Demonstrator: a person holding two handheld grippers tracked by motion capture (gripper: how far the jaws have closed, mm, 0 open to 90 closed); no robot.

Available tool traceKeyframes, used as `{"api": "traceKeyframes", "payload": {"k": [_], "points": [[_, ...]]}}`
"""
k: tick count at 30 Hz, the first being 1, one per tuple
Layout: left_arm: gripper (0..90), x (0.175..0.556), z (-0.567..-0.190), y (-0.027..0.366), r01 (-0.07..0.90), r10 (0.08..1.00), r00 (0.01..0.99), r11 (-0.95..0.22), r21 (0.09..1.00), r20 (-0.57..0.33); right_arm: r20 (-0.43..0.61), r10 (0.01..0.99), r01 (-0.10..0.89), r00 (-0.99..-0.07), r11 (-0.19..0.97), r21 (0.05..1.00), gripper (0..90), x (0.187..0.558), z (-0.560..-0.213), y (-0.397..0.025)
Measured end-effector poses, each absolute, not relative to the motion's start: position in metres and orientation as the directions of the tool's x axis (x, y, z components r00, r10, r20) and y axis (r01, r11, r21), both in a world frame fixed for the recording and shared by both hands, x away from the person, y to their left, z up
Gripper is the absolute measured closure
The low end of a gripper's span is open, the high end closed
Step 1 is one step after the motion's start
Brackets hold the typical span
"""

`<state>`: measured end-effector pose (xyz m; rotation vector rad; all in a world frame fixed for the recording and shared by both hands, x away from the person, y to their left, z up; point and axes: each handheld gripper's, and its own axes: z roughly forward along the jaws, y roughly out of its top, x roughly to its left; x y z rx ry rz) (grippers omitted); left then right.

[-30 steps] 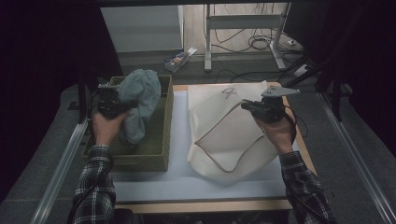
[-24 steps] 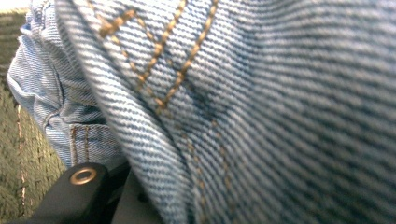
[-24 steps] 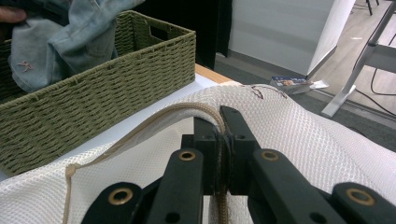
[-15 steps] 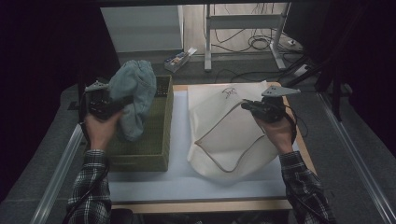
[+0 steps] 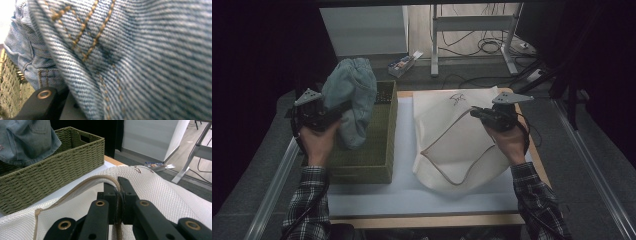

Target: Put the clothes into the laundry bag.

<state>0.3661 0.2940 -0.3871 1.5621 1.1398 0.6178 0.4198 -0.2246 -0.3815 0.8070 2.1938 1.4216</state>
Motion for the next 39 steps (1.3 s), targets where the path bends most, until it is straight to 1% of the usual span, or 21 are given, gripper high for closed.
{"api": "traceKeyframes", "payload": {"k": [4,7,20,29,39], "points": [[71.9,0.358,-0.389,0.291,0.301,0.895,0.413,0.042,0.953,-0.170,-0.024,0.658,0.248,-0.752,0.318,0.915,84.8,0.419,-0.382,-0.224],[71.9,0.356,-0.391,0.290,0.283,0.895,0.415,0.047,0.958,-0.166,-0.024,0.658,0.249,-0.753,0.318,0.915,84.8,0.420,-0.382,-0.224],[71.8,0.341,-0.385,0.277,0.166,0.898,0.432,0.007,0.986,-0.079,-0.026,0.659,0.246,-0.752,0.318,0.916,84.8,0.419,-0.382,-0.224],[71.7,0.334,-0.378,0.262,0.130,0.880,0.470,0.001,0.992,-0.063,-0.026,0.659,0.246,-0.751,0.317,0.916,84.8,0.420,-0.382,-0.224],[71.5,0.327,-0.359,0.246,0.099,0.854,0.520,-0.016,0.995,-0.038,-0.027,0.659,0.245,-0.752,0.318,0.916,84.7,0.420,-0.382,-0.224]]}}
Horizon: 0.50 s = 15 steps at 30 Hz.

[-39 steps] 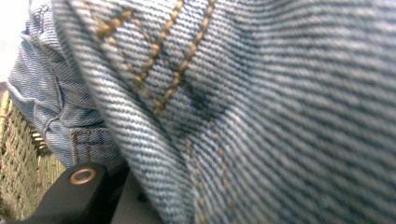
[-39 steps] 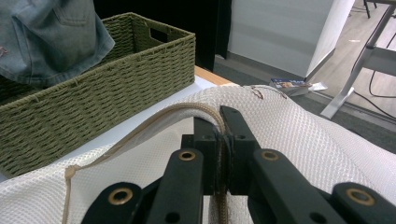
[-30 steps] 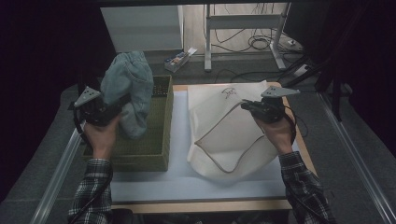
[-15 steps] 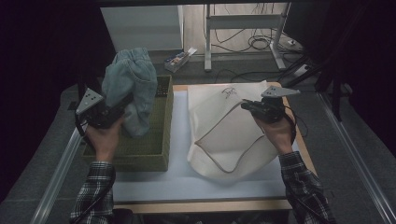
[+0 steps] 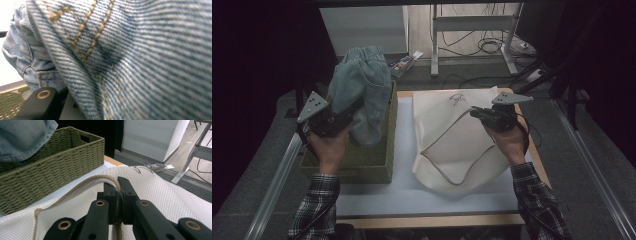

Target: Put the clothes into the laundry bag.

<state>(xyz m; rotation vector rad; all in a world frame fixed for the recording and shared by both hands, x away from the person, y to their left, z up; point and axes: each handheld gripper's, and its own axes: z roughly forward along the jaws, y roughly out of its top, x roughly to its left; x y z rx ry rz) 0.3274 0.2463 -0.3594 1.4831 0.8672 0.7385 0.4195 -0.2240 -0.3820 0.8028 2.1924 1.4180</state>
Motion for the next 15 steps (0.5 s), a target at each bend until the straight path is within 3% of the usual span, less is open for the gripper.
{"api": "traceKeyframes", "payload": {"k": [15], "points": [[71.5,0.324,-0.336,0.224,0.068,0.817,0.575,0.005,0.998,-0.043,-0.023,0.659,0.248,-0.752,0.315,0.916,84.7,0.420,-0.382,-0.224]]}}
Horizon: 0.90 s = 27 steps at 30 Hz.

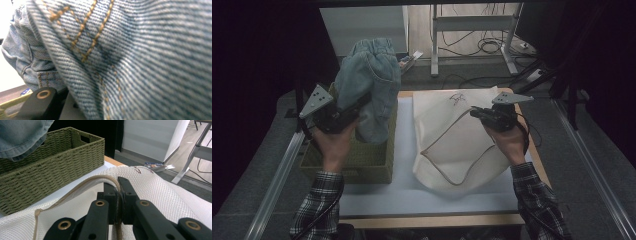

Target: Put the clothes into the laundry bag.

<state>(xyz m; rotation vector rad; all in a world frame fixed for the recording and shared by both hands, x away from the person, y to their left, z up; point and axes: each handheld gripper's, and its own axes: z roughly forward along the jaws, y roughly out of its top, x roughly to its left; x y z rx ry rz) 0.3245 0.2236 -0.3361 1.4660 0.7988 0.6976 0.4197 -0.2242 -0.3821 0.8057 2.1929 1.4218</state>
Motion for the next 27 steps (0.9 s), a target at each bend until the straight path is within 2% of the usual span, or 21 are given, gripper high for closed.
{"api": "traceKeyframes", "payload": {"k": [16,27], "points": [[71.3,0.326,-0.334,0.182,0.047,0.749,0.662,0.010,0.999,-0.039,-0.022,0.660,0.248,-0.751,0.313,0.917,84.7,0.421,-0.382,-0.226],[71.2,0.316,-0.352,0.157,0.041,0.701,0.712,-0.004,0.999,-0.026,-0.021,0.661,0.248,-0.750,0.311,0.917,84.7,0.421,-0.382,-0.226]]}}
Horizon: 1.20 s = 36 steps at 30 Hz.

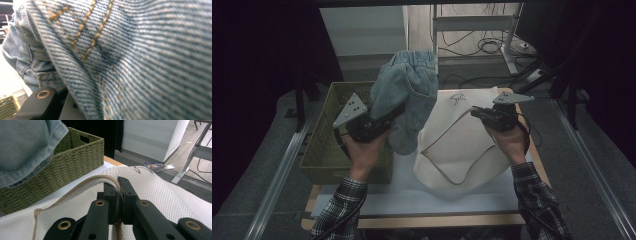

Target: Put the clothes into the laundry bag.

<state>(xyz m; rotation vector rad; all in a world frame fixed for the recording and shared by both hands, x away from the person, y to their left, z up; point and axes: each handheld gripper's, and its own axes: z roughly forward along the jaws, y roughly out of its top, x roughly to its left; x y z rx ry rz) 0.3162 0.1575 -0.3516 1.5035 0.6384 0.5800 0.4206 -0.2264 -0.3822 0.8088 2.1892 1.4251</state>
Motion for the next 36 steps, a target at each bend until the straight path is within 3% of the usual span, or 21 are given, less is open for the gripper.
{"api": "traceKeyframes", "payload": {"k": [36], "points": [[70.9,0.277,-0.382,0.114,0.058,0.568,0.822,-0.004,0.998,-0.045,-0.020,0.661,0.251,-0.750,0.312,0.916,84.7,0.422,-0.383,-0.227]]}}
